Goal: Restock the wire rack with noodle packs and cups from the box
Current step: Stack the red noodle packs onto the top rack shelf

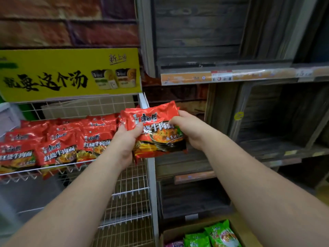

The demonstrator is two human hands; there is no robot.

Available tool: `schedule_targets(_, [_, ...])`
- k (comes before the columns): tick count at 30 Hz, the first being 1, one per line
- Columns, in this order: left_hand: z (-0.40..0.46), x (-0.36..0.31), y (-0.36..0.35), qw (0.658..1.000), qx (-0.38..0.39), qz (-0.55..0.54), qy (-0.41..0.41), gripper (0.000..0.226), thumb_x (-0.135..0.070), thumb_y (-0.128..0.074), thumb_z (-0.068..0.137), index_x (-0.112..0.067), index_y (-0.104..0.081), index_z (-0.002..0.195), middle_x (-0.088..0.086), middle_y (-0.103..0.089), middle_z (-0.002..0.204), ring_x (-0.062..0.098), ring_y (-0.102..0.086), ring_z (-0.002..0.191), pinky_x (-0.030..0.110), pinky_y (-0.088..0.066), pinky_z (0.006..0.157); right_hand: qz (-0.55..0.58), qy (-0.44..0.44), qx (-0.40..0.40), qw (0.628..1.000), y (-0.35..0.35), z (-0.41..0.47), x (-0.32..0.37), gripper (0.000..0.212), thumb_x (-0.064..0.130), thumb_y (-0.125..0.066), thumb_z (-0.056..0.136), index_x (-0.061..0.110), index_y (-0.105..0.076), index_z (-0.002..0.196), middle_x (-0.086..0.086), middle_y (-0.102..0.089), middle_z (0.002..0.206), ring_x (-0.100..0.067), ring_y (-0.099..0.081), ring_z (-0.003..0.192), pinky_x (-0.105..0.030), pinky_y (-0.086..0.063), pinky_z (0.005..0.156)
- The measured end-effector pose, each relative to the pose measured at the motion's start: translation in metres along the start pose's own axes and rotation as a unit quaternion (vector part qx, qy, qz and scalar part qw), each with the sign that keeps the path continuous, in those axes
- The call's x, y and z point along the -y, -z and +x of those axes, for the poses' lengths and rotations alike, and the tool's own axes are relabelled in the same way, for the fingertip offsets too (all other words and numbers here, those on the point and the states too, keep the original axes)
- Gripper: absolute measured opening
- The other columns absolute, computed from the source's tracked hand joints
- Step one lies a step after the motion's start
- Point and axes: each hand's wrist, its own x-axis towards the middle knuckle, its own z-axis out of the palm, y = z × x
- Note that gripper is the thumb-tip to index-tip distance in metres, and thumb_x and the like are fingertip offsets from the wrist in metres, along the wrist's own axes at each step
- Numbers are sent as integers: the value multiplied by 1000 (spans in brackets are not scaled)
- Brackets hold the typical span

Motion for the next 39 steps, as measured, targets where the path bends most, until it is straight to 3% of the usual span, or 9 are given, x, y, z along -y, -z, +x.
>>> schedule_targets(4, [25,-20,52,999,-30,-5,-18,47,-20,-66,92,-14,-46,134,13,-71,106,32,-72,86,44,-58,71,-55,13,16,998,-54,24,17,51,17,-62,83,24,-51,133,-7,-66,116,-24,-65,103,-46,-52,97])
schedule_targets(9, [78,-23,111,999,-36,-20,-4,77,-18,-70,90,-32,-23,150,17,-62,120,38,-69,96,54,-57,80,-72,1,-14,997,-108,76,19,23,9,-57,92,22,-50,110,3,-60,90,-8,-56,75,-20,-47,67])
schedule_targets(14, [142,-15,132,999,3,20,46,42,-26,-69,91,-12,-49,126,15,-71,108,33,-71,91,44,-59,72,-94,-12,-133,986,-153,130,15,39,9,-58,88,11,-51,127,-8,-66,105,-24,-64,90,-32,-51,75])
schedule_targets(18, [174,-5,139,994,32,95,33,43,-39,-68,90,-13,-54,121,12,-71,109,32,-71,95,51,-57,86,-152,-20,-183,971,-165,158,4,47,2,-52,87,18,-44,130,-4,-63,111,-25,-62,101,-33,-51,84])
schedule_targets(21, [192,3,143,972,59,228,14,40,-45,-65,90,-12,-50,106,5,-64,109,24,-65,97,38,-53,85,-225,-38,-189,955,-167,171,-8,51,3,-50,89,15,-42,138,-9,-60,122,-30,-59,112,-34,-48,93])
schedule_targets(24, [203,9,146,906,55,418,-45,30,-40,-64,92,-15,-51,102,5,-51,113,23,-56,99,38,-50,91,-337,-43,-197,920,-173,180,-25,42,15,-48,92,14,-49,134,-9,-62,123,-30,-61,114,-35,-48,94])
schedule_targets(27, [212,16,148,851,60,515,-88,46,-42,-70,87,-9,-56,115,9,-53,118,29,-58,108,43,-49,100,-421,-69,-206,881,-178,187,-39,41,10,-46,92,14,-41,133,-13,-58,125,-35,-59,114,-46,-49,98])
schedule_targets(34, [213,25,140,866,21,483,-131,74,-31,-88,69,-13,-41,122,7,-61,120,29,-60,114,40,-50,95,-590,-15,-172,788,-182,186,-49,69,9,-53,93,27,-20,151,-13,-46,142,-34,-48,124,-47,-50,96])
schedule_targets(39, [215,38,134,792,-14,585,-175,98,-39,-84,72,-13,-25,145,9,-50,129,27,-50,120,37,-49,93,-669,-21,-146,728,-184,186,-50,72,11,-58,91,22,-23,153,-18,-40,144,-36,-38,129,-45,-49,95])
